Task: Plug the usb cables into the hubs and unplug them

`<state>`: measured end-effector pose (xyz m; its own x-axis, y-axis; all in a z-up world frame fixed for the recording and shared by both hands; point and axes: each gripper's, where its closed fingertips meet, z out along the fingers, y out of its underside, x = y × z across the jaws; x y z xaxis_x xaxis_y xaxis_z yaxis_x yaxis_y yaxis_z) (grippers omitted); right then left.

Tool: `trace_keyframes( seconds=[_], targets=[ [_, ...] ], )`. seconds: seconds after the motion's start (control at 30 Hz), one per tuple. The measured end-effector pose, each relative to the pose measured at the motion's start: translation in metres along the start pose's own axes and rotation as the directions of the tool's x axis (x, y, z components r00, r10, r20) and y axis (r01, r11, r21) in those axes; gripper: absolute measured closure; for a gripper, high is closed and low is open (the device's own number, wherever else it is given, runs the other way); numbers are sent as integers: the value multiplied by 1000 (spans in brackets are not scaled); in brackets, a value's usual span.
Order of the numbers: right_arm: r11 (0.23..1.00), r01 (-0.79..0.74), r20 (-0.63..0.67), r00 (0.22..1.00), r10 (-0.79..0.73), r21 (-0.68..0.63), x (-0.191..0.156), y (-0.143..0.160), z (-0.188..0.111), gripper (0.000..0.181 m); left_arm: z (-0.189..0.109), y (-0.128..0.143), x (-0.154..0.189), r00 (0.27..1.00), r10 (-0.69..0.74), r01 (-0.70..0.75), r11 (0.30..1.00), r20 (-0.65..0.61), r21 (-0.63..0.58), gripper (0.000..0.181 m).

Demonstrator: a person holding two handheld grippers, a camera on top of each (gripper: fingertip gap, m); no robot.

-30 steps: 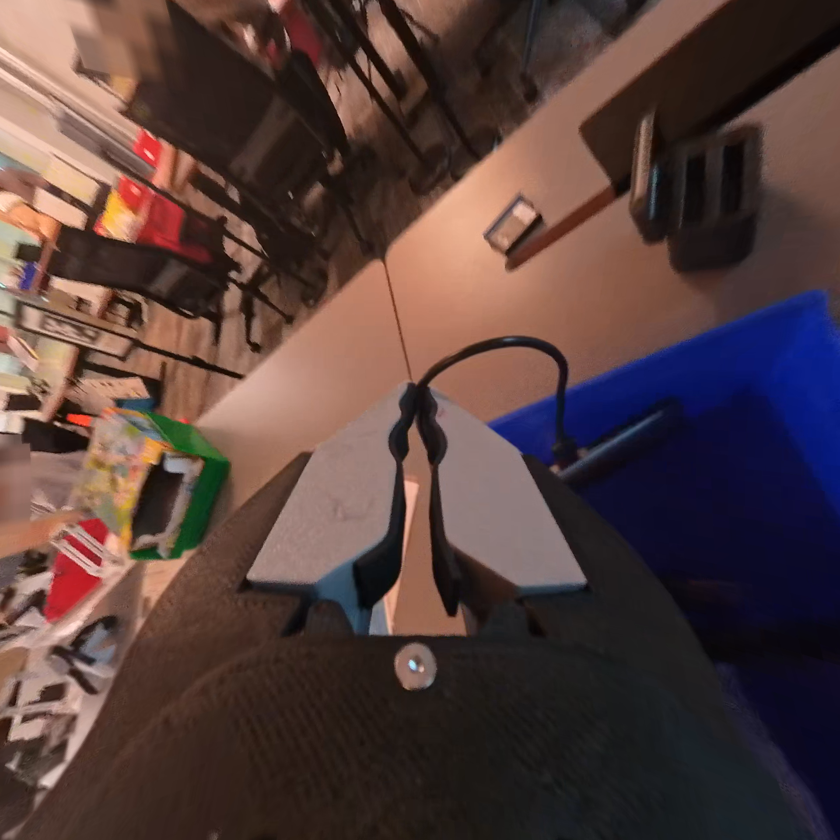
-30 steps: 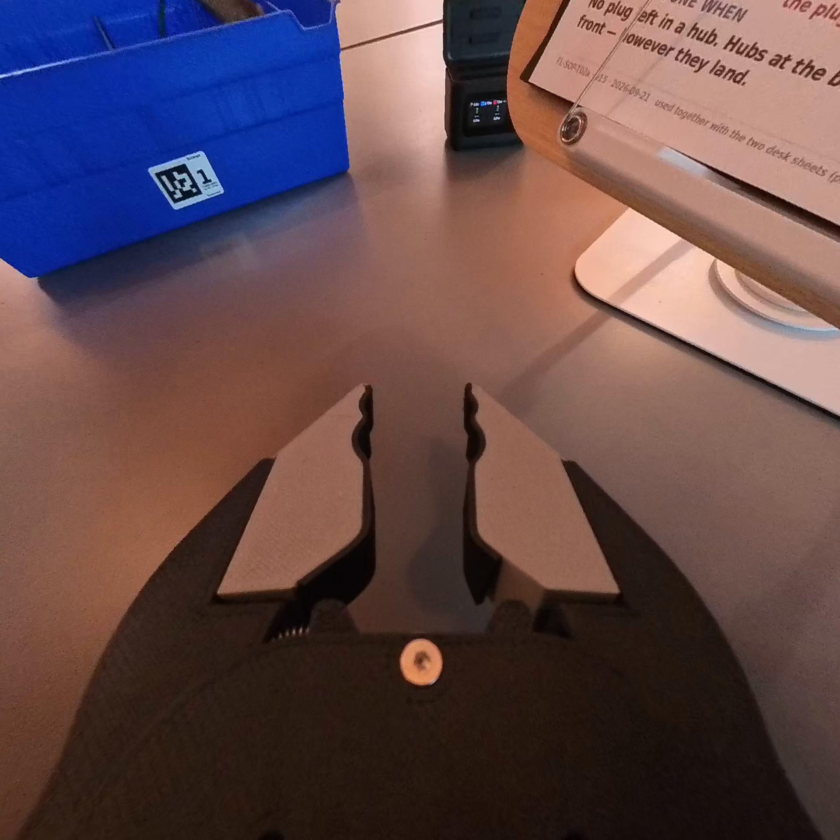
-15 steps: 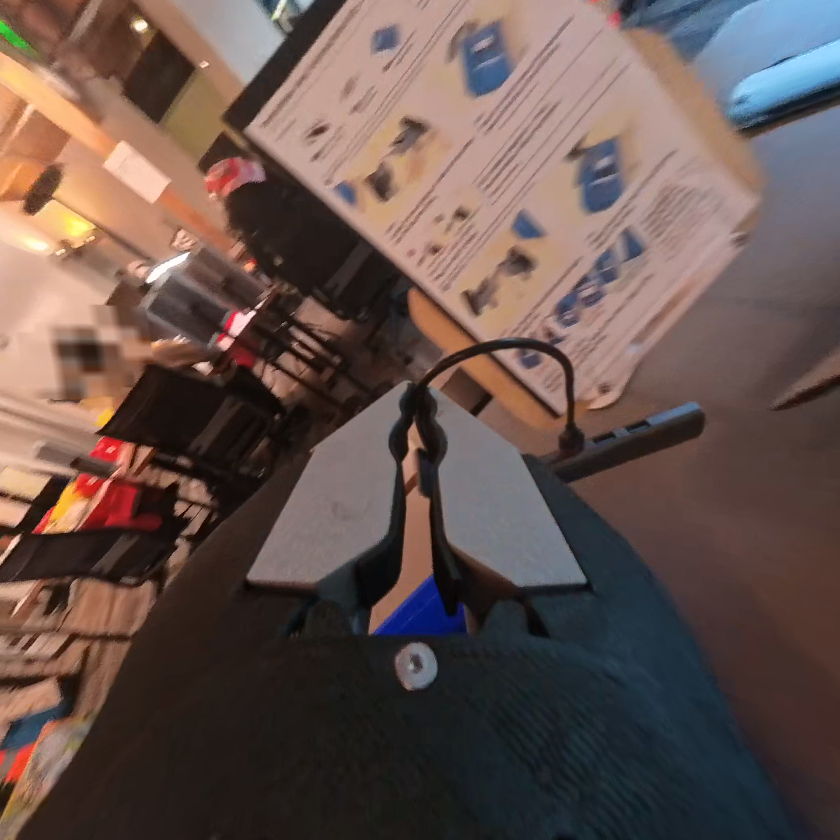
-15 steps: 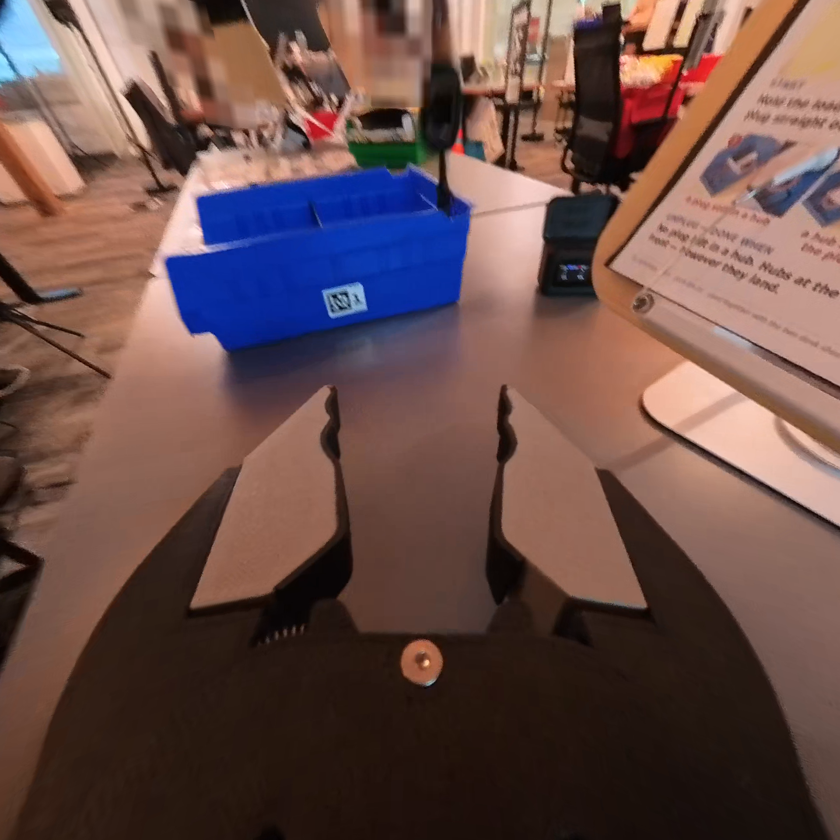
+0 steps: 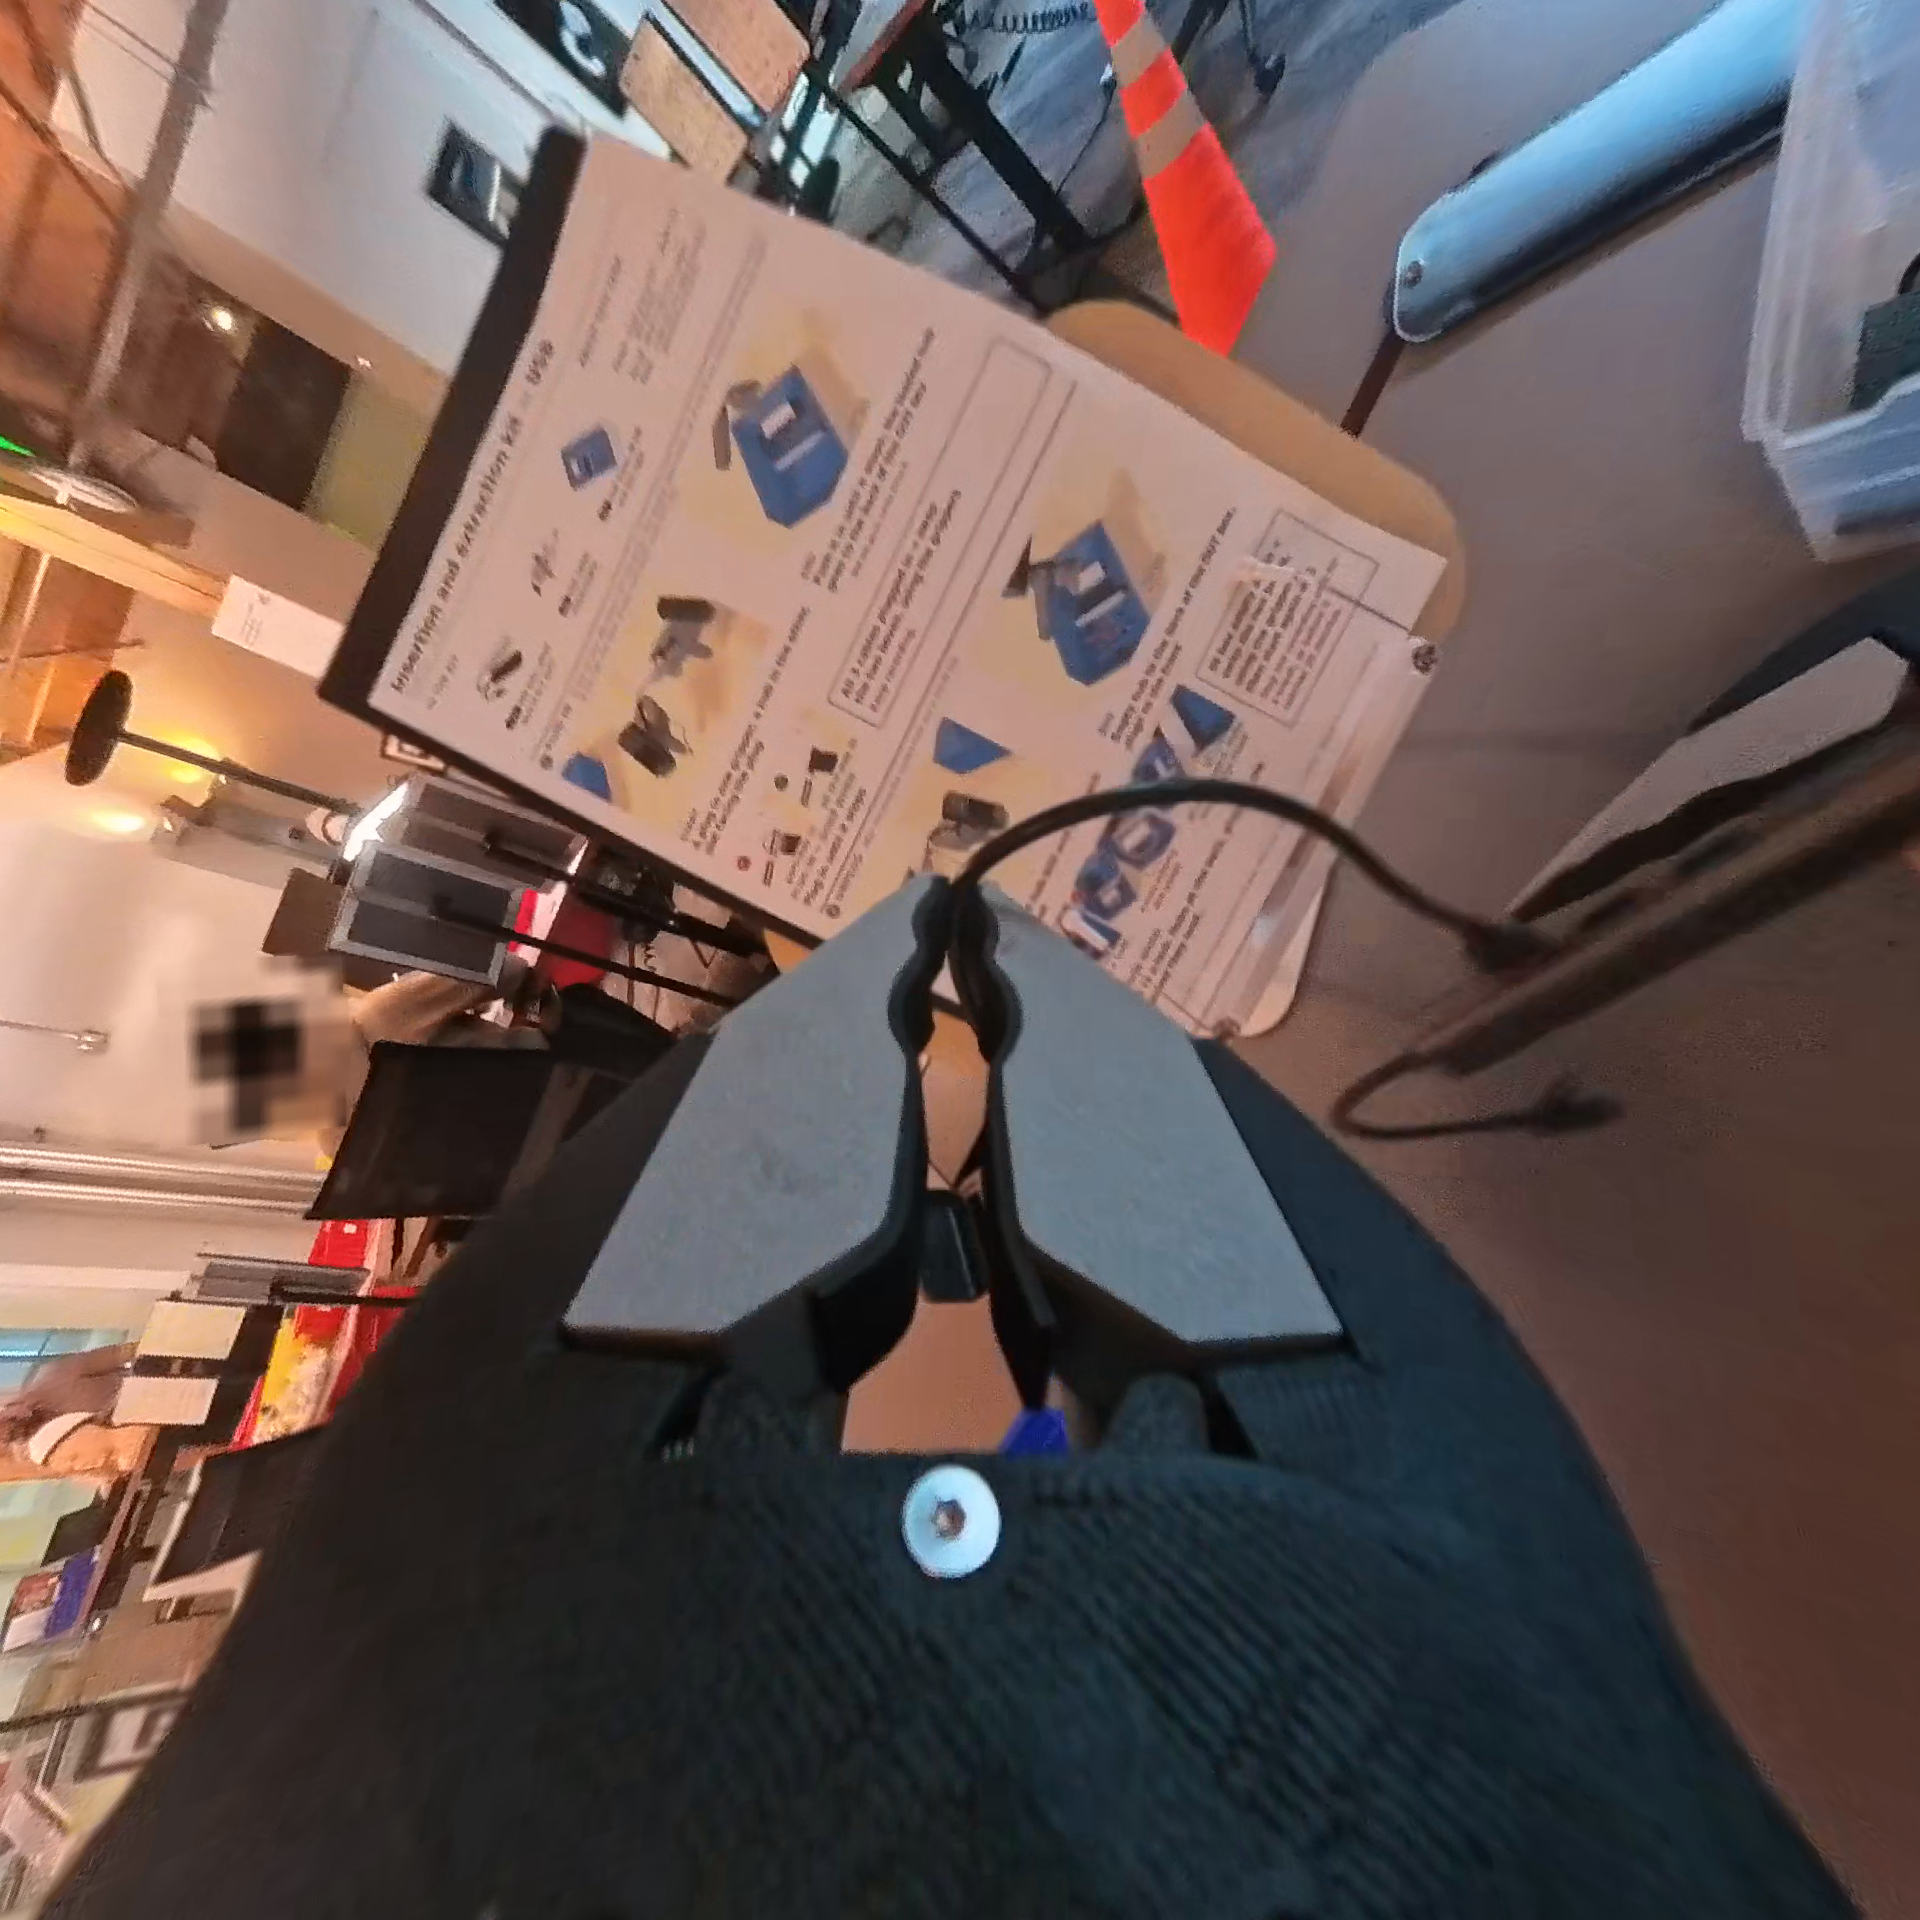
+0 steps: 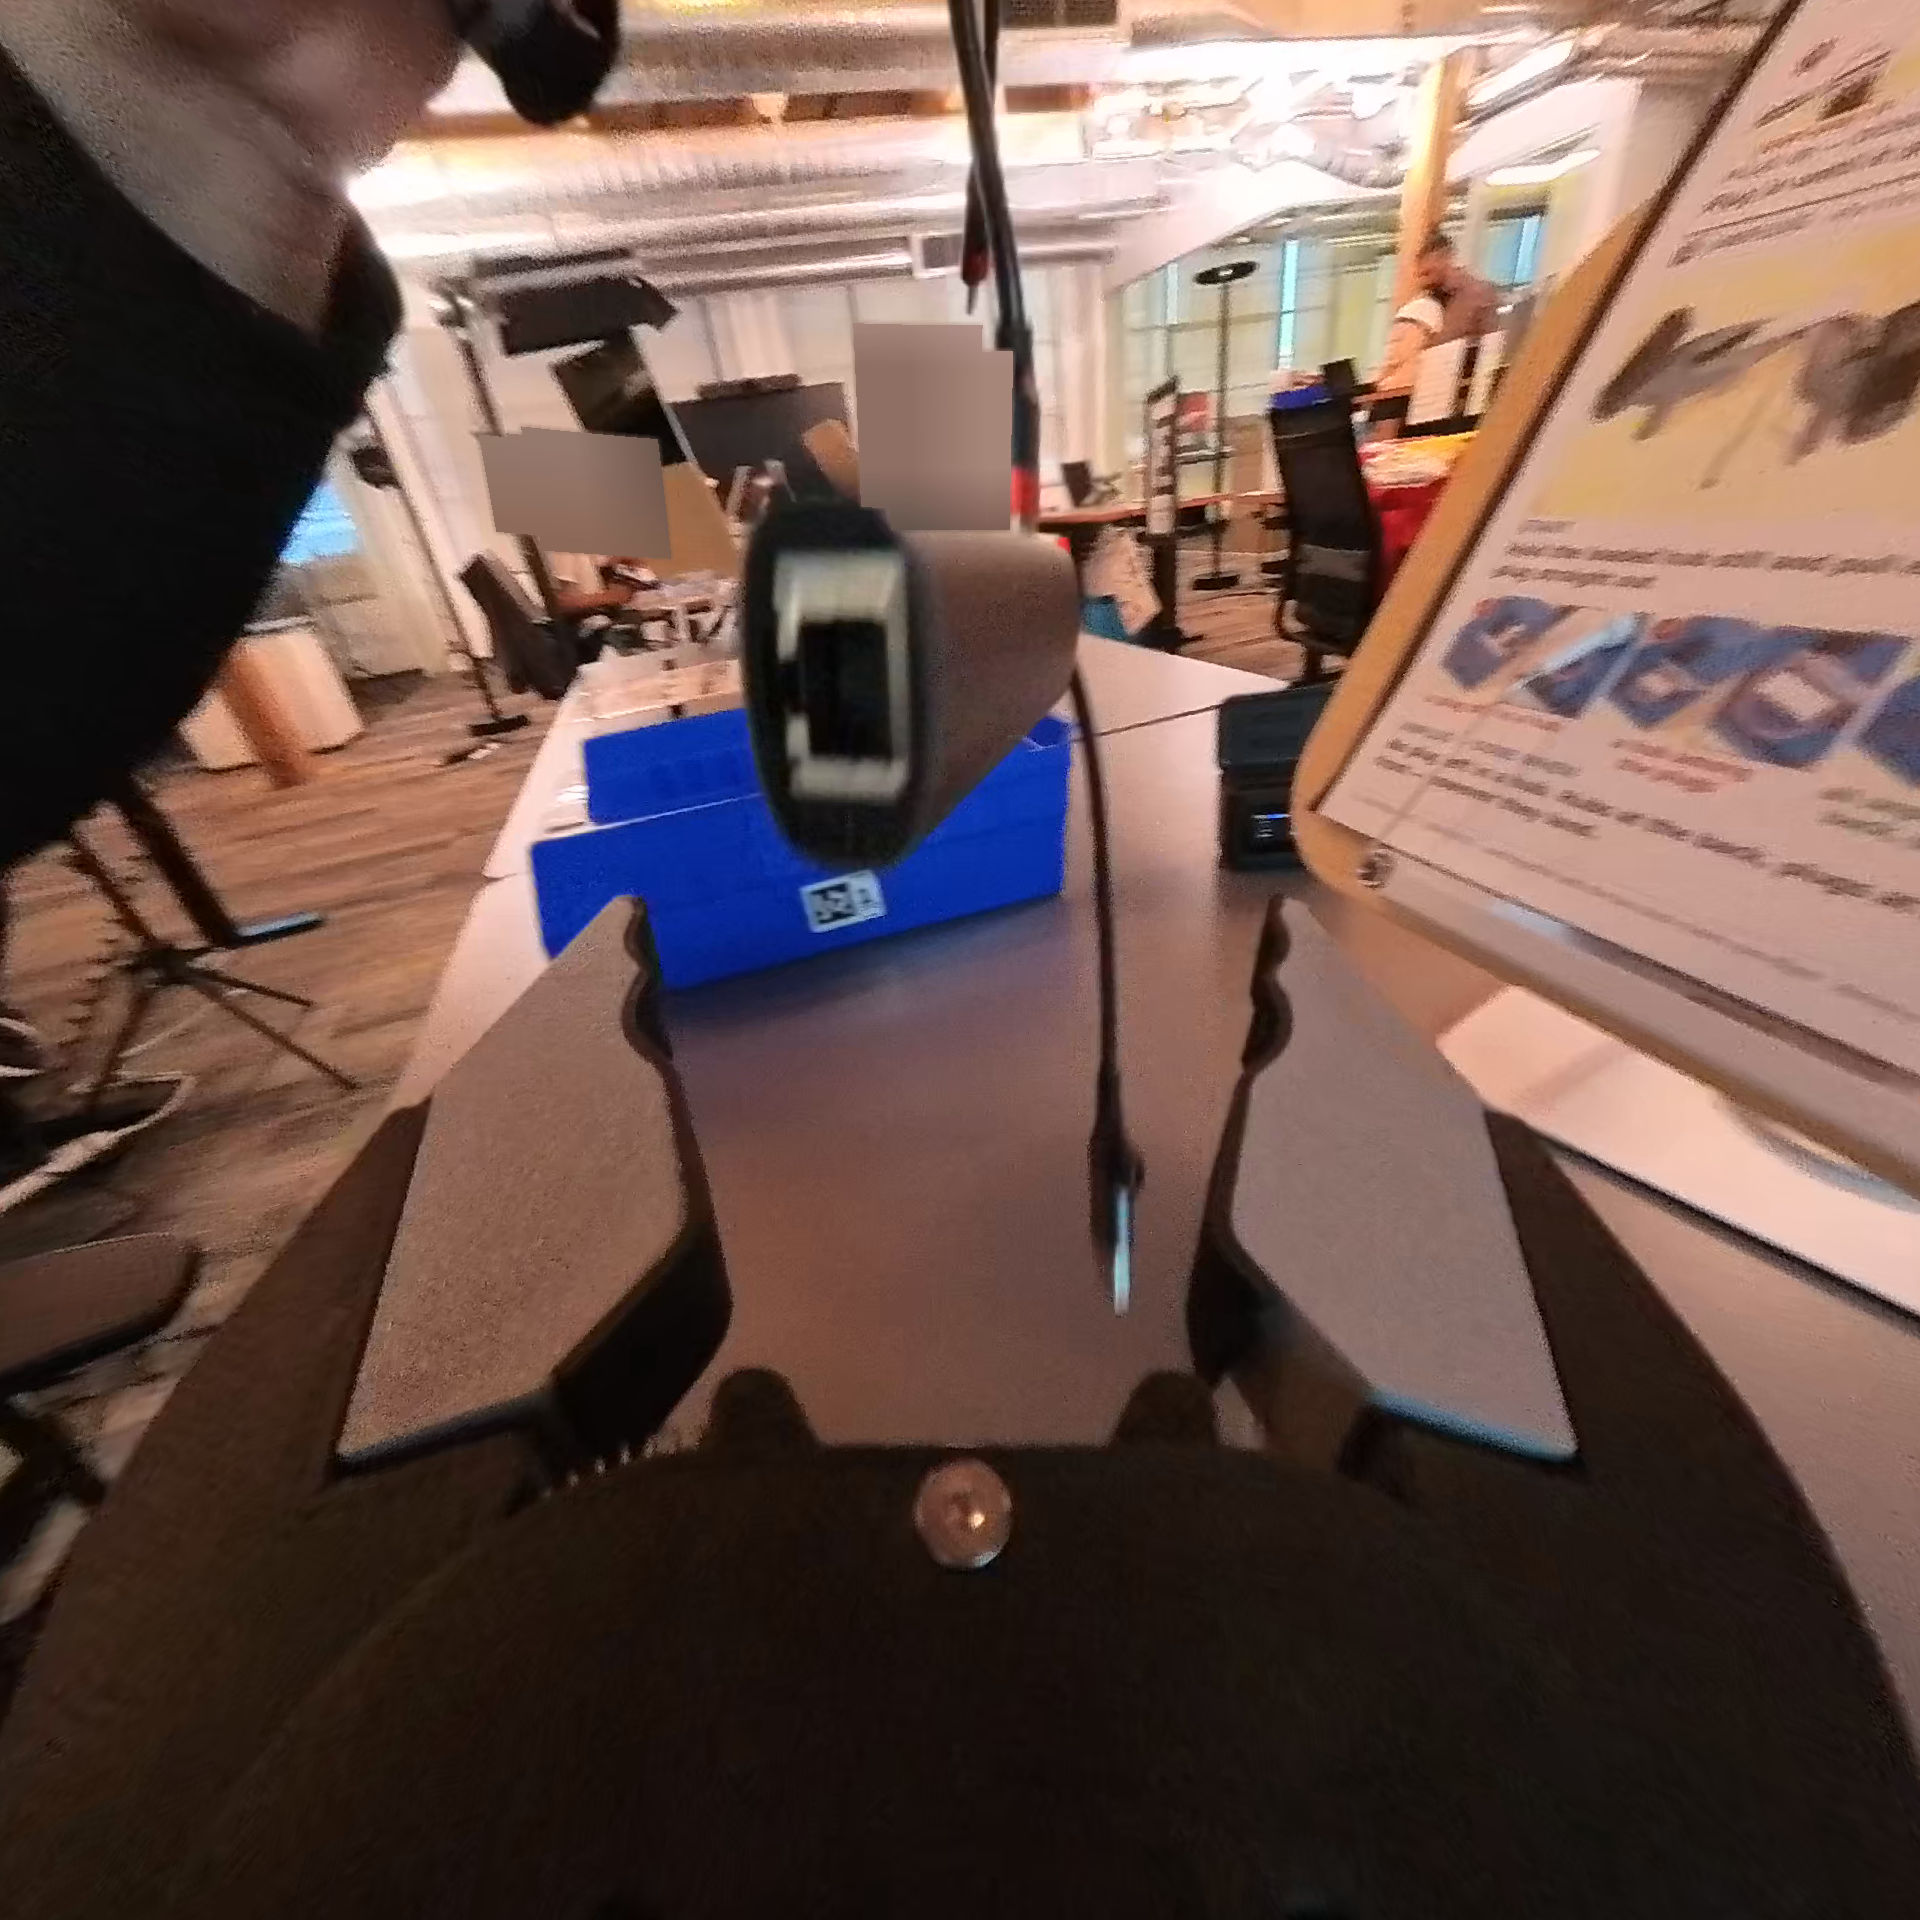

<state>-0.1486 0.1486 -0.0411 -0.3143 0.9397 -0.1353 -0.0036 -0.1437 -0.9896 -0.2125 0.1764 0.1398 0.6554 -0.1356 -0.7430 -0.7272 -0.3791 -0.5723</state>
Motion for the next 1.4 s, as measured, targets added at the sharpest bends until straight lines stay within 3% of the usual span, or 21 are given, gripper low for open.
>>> trace_keyframes(
  seconds=[0.2, 0.3, 0.53, 0.73, 0.83, 0.87, 0.93, 0.97, 1.0, 1.03, 1.07, 1.1, 1.17, 1.23, 1.27, 1.33, 1.4],
  targets=[
    [979, 182, -93, 980, -174, 86, 1, -37, -28, 73, 3, -21, 6, 999, 47, -46, 999, -10, 19, 181],
    [964, 217, -166, 967, -191, 155, 4, -48, -37, 79, 2, -25, 13, 998, 50, -49, 998, -25, 28, 181],
    [972, 195, -25, 981, -193, 131, -18, -36, -24, 83, -2, -22, 6, 999, 53, -53, 999, -12, 5, 180],
    [979, 193, -110, 977, -185, 66, -4, -25, -18, 77, -7, -12, -1, 999, 44, -44, 999, 4, -12, 180],
    [981, 161, -167, 976, -142, 107, 8, -32, -25, 73, -8, -6, -2, 999, 43, -43, 999, 6, -24, 180],
    [981, 150, -122, 983, -134, 127, 0, -35, -25, 77, -8, -5, -2, 999, 42, -42, 999, 4, -26, 180],
    [990, 109, 199, 972, -125, 89, -57, -27, -18, 91, -7, -2, -1, 999, 44, -43, 999, 1, -29, 180],
    [991, 129, 387, 912, -134, 39, -91, -17, -21, 127, -7, -2, 0, 999, 44, -44, 999, -1, -29, 180],
    [983, 180, 489, 855, -172, 31, -111, -11, -26, 128, -6, -2, 0, 999, 42, -42, 999, -4, -27, 181],
    [977, 204, 446, 870, -212, 66, -108, -13, -24, 128, -6, -2, 1, 999, 38, -38, 999, -7, -24, 181],
    [975, 197, 312, 924, -221, 107, -89, -23, -20, 129, -6, -3, 2, 999, 34, -34, 999, -11, -17, 181],
    [973, 190, 178, 961, -211, 131, -67, -30, -19, 102, -7, -4, 3, 999, 31, -31, 999, -17, -9, 181],
    [967, 239, 37, 969, -243, 93, -40, -30, -23, 109, -10, -6, 5, 999, 38, -38, 999, -22, 2, 180],
    [953, 300, -88, 951, -296, 43, -22, -29, -26, 98, -12, -8, 10, 998, 56, -56, 998, -38, 16, 180],
    [950, 309, -103, 947, -304, 40, -22, -29, -25, 97, -13, -10, 16, 996, 63, -61, 997, -59, 38, 180],
    [947, 320, -55, 946, -318, 22, -32, -23, -16, 127, -16, -17, 32, 990, 69, -58, 995, -125, 87, 180],
    [945, 326, -66, 942, -328, -39, -30, -14, -6, 115, -21, -30, 57, 972, 107, -72, 983, -209, 169, 181]
  ],
)
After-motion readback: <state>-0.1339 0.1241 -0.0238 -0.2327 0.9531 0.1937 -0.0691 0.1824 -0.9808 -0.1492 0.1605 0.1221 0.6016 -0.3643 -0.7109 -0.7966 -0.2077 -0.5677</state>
